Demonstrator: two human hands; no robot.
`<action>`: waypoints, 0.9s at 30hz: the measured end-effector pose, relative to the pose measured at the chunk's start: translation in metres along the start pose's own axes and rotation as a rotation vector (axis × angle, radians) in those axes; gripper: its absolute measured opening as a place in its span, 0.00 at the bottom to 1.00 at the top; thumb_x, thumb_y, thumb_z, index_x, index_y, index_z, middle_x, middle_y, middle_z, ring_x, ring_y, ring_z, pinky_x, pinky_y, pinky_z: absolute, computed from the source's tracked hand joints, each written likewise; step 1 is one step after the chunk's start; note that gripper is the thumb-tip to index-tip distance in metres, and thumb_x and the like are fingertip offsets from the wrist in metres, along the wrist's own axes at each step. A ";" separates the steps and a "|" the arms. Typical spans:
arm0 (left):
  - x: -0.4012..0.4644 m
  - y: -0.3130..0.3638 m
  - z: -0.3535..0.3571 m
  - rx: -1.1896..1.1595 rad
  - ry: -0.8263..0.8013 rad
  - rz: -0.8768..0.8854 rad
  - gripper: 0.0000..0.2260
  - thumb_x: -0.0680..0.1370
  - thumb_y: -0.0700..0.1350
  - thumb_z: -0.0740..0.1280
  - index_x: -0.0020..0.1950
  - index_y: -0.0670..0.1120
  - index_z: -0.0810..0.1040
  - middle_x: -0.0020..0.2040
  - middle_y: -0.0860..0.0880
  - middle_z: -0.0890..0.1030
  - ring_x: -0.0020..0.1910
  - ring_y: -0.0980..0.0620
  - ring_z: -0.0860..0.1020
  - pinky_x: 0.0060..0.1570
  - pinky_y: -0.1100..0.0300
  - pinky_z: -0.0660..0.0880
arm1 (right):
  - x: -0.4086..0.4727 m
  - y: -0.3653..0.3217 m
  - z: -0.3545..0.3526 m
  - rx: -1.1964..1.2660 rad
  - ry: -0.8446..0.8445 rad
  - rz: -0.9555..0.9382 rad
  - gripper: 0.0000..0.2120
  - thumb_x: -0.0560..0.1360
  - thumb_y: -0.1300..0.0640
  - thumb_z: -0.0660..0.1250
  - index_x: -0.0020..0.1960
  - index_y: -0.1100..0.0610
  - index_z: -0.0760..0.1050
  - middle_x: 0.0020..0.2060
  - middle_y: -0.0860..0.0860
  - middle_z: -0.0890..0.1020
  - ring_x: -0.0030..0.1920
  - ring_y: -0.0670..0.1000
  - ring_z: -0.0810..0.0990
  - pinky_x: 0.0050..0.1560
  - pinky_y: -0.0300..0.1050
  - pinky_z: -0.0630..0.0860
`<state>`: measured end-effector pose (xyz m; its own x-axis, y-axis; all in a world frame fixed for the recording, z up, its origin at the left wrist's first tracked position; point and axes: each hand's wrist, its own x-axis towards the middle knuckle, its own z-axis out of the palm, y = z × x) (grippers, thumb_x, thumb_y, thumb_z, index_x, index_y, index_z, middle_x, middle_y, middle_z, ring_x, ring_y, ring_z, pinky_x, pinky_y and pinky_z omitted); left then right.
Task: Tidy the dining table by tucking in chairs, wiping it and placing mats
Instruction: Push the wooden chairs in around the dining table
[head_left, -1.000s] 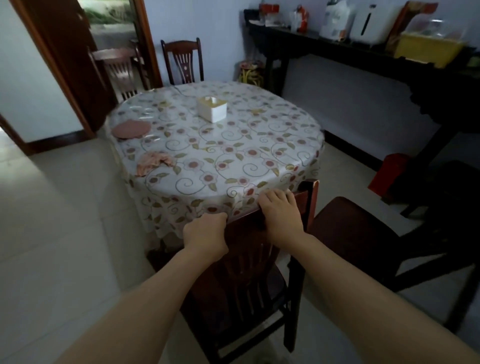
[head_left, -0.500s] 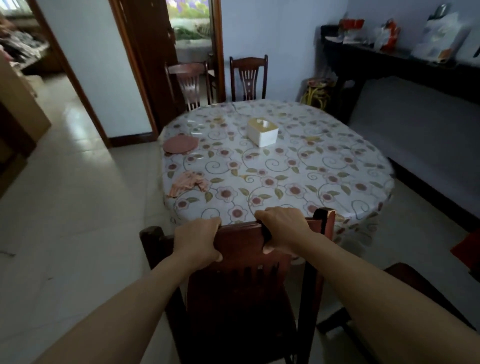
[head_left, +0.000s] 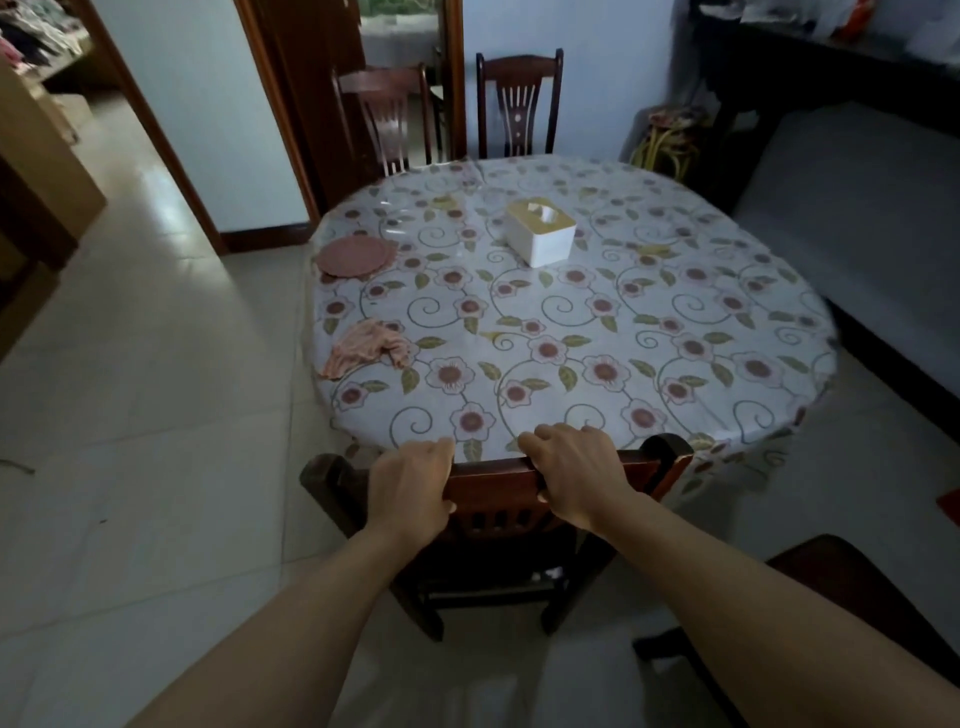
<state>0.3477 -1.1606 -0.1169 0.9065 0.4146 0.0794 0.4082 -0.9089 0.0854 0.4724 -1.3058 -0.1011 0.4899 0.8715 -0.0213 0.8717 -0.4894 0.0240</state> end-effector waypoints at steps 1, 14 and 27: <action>0.001 0.000 0.007 0.003 0.018 0.002 0.17 0.67 0.51 0.74 0.49 0.49 0.71 0.47 0.51 0.79 0.46 0.50 0.77 0.43 0.57 0.72 | 0.001 0.002 0.007 -0.005 0.008 -0.004 0.12 0.73 0.55 0.67 0.54 0.52 0.69 0.45 0.48 0.74 0.48 0.52 0.75 0.41 0.44 0.61; 0.002 0.005 0.046 0.002 0.081 0.129 0.25 0.48 0.47 0.82 0.39 0.47 0.74 0.33 0.50 0.78 0.31 0.49 0.77 0.26 0.58 0.72 | -0.009 0.015 0.046 -0.061 0.037 -0.012 0.22 0.58 0.56 0.78 0.47 0.54 0.72 0.43 0.50 0.80 0.37 0.51 0.77 0.33 0.42 0.62; 0.026 0.009 0.051 -0.002 0.113 0.130 0.25 0.49 0.44 0.82 0.38 0.45 0.73 0.31 0.49 0.76 0.30 0.48 0.75 0.24 0.60 0.68 | 0.002 0.027 0.044 -0.080 0.097 0.030 0.24 0.52 0.63 0.79 0.42 0.53 0.71 0.27 0.48 0.73 0.24 0.50 0.72 0.29 0.40 0.57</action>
<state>0.3806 -1.1598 -0.1649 0.9336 0.2965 0.2014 0.2883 -0.9550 0.0695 0.4977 -1.3188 -0.1442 0.5092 0.8572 0.0771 0.8510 -0.5148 0.1034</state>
